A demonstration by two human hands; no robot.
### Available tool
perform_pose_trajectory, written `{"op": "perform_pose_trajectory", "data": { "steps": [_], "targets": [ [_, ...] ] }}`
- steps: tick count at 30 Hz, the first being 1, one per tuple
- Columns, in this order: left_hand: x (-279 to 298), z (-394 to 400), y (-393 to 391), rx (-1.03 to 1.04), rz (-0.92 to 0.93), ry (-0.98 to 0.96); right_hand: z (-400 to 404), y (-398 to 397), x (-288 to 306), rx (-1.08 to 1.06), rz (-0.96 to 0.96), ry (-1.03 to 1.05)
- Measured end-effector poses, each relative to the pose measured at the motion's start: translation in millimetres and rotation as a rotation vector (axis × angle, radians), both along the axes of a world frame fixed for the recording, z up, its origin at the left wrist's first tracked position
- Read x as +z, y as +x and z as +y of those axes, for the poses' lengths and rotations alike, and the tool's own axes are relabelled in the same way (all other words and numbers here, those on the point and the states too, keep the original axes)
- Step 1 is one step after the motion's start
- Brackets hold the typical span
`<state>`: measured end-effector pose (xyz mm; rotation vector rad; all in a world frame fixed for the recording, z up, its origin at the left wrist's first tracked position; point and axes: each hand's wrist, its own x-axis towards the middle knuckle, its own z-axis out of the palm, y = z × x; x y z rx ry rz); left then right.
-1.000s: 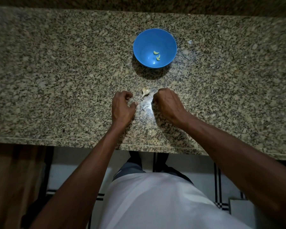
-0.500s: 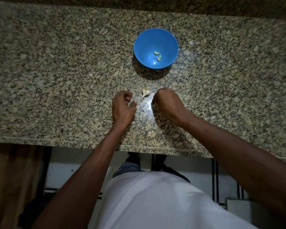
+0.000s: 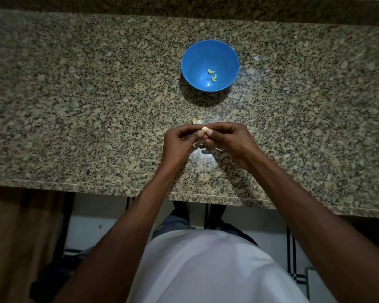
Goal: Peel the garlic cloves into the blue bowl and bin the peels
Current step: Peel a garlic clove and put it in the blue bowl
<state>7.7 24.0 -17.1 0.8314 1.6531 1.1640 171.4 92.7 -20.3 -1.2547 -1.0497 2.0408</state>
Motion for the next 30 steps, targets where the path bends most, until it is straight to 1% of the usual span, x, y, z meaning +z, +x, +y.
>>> {"op": "perform_pose_trajectory", "data": {
  "steps": [3,7,14,21,24,26,30],
  "targets": [
    [-0.9,0.2,-3.7,0.018,0.005,0.022,0.9,-1.8,2.0,0.030,-0.029,0.046],
    [-0.4,0.8,-8.1,-0.010,0.007,0.054,2.9,-2.2,6.3,0.057,-0.051,0.087],
    [-0.4,4.2,-13.9,-0.094,0.014,0.087,8.6,0.4,12.2,0.085,-0.061,-0.054],
    [2.6,9.3,-22.4,-0.142,-0.113,-0.014,11.2,-1.7,9.1,0.084,-0.110,-0.059],
    [3.8,9.9,-25.3,-0.164,-0.142,-0.037,11.8,-2.3,5.9,0.082,-0.097,-0.053],
    [3.9,9.9,-28.1,-0.177,-0.121,-0.056,10.1,-2.1,4.8,0.079,-0.094,-0.014],
    [2.2,8.4,-30.1,-0.205,-0.015,-0.085,1.7,-4.4,4.4,0.135,-0.135,0.204]
  ]
}}
